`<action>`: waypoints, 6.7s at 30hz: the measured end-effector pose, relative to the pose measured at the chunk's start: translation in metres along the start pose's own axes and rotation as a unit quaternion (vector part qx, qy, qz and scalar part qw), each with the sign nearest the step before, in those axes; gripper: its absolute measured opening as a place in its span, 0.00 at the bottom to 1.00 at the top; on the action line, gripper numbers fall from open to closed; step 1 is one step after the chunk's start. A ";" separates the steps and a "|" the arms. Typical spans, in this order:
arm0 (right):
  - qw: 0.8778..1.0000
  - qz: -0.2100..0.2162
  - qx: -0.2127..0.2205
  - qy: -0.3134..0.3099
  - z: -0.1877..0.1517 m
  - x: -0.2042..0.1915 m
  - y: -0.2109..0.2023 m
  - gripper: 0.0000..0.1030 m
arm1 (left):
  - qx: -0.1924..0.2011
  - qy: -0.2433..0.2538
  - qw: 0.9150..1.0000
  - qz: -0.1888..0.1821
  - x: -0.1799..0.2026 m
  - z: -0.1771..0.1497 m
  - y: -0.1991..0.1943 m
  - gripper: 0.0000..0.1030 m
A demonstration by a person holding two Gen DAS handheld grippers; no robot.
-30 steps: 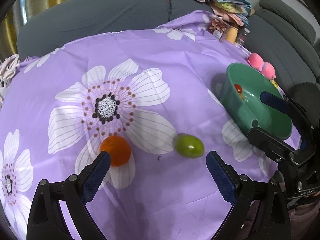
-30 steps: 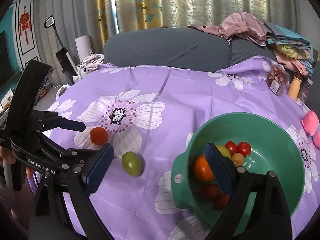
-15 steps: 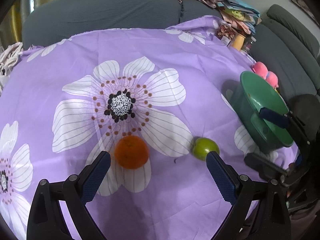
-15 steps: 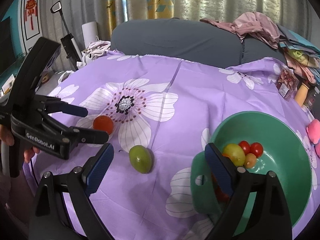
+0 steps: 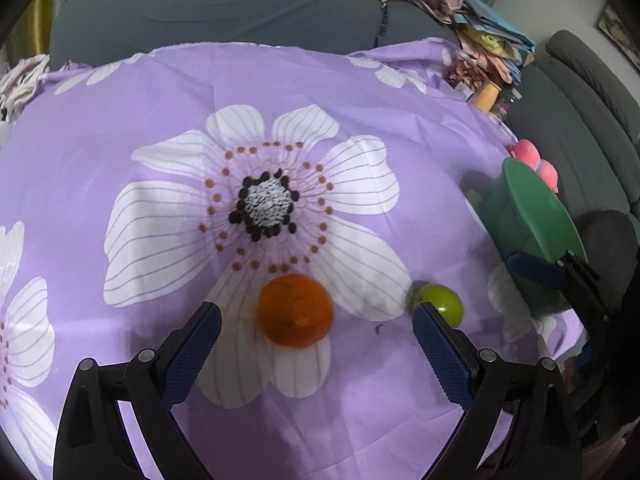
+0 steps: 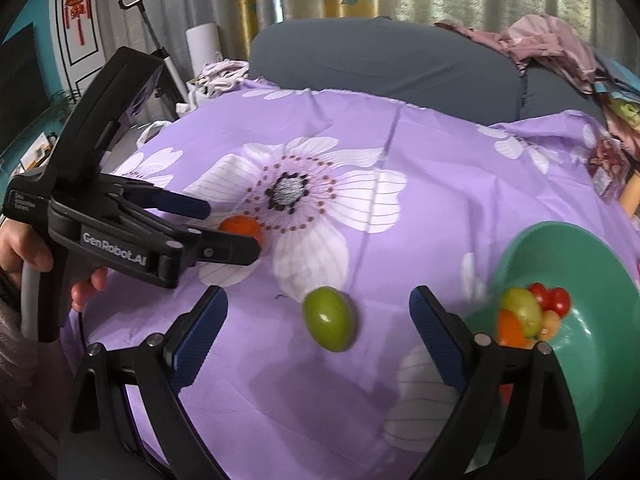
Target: Organize fruits
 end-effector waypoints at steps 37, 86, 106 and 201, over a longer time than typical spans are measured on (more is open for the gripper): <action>0.989 0.096 -0.113 -0.005 0.027 -0.072 0.085 0.80 | -0.022 -0.005 0.999 -0.047 -0.020 0.011 0.013 0.65; 0.985 0.110 -0.094 -0.091 -0.004 -0.088 0.056 0.41 | -0.036 0.034 0.995 -0.083 0.009 -0.030 -0.005 0.39; 0.999 0.044 0.022 0.010 0.001 0.015 -0.030 0.41 | -0.009 0.174 0.982 -0.079 0.133 0.012 -0.006 0.39; 0.996 -0.063 0.028 -0.053 0.011 0.011 -0.018 0.34 | -0.013 0.150 0.982 -0.113 0.129 0.020 -0.003 0.40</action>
Point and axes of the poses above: each gripper's, at about its wrist camera, not at the fingertips, and y roughly the way its jaws point, x to its right, z to its top, the point moved 7 cm from there along y, roughly the way its jaws point, and after that the axes turned 11 degrees about -z, right-handed, at the moved point
